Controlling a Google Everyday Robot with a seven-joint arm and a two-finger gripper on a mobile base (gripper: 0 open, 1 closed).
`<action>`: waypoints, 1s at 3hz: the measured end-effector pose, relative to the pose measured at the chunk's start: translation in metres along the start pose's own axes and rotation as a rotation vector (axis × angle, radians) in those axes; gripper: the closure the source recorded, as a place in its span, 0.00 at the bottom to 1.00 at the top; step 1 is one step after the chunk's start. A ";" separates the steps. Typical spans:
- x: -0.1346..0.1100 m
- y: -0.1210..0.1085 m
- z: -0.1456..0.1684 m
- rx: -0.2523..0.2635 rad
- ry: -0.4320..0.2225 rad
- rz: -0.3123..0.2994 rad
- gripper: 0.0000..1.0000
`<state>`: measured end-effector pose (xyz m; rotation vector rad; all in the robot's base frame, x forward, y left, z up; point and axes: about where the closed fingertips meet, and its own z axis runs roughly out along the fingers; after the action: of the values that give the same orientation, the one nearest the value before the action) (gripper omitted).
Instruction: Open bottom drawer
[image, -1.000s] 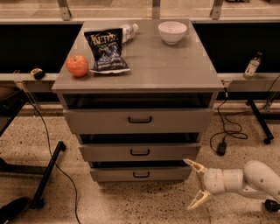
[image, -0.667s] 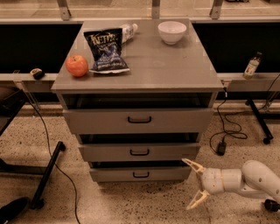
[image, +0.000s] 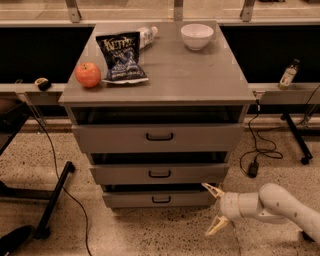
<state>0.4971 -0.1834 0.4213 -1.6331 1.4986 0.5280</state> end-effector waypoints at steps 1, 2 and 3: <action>0.023 -0.006 0.033 -0.050 0.021 -0.104 0.00; 0.022 -0.006 0.037 -0.056 0.017 -0.113 0.00; 0.024 -0.007 0.039 -0.062 0.037 -0.111 0.00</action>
Offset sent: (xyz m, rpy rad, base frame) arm 0.0166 0.0092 -0.0311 -0.0493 -0.0472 0.0726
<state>0.5171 -0.1670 0.3825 -1.7713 1.4218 0.4894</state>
